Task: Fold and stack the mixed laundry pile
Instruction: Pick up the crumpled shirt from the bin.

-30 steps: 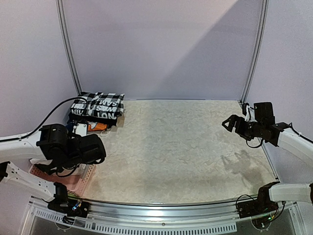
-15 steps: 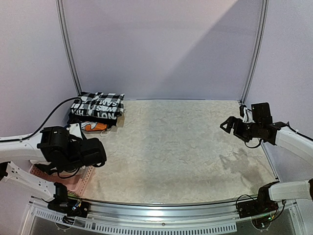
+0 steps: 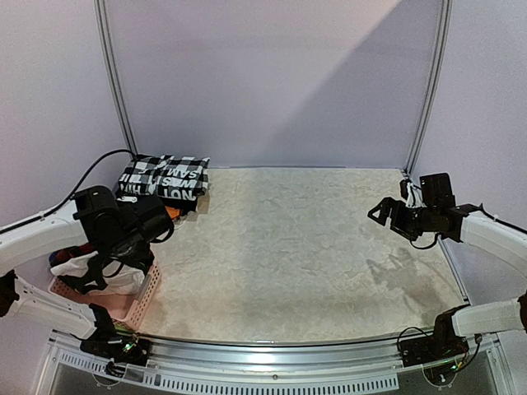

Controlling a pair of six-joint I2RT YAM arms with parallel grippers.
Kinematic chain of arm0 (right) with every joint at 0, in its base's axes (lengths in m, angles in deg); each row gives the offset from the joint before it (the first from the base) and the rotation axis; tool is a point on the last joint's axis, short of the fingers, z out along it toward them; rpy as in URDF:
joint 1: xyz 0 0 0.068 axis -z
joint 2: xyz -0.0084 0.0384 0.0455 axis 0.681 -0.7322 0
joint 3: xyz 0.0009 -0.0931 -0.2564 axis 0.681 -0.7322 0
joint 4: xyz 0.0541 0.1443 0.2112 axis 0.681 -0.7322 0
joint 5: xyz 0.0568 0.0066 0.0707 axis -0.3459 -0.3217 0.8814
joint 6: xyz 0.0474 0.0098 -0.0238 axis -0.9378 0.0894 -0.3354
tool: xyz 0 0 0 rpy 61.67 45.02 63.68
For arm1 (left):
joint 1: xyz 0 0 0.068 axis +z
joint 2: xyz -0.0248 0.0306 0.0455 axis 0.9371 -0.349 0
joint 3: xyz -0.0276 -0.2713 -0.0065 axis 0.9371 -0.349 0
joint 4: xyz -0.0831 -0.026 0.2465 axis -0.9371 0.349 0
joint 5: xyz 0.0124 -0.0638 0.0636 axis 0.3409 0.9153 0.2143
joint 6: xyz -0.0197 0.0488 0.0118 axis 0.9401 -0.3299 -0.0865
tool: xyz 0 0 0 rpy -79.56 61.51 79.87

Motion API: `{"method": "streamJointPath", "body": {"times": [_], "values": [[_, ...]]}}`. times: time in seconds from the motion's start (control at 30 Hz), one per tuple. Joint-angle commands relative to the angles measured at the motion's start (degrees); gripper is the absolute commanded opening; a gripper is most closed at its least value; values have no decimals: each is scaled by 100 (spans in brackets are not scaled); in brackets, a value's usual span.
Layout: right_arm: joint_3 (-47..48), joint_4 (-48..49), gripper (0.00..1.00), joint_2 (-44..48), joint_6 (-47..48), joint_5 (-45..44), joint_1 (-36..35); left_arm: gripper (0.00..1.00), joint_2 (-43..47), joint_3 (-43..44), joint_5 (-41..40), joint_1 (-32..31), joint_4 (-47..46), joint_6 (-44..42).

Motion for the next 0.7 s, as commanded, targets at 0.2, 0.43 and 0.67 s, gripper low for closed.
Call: {"method": "streamJointPath", "body": {"times": [0.2, 0.43, 0.67], "values": [[191, 47, 99, -191, -16, 117, 47, 60, -275, 293, 1072, 293, -291, -1907], [201, 37, 99, -194, -7, 133, 48, 58, -721, 313, 1107, 306, -614, -2109], [201, 28, 99, -205, -8, 161, 54, 49, -986, 292, 936, 454, -661, -2123]]}}
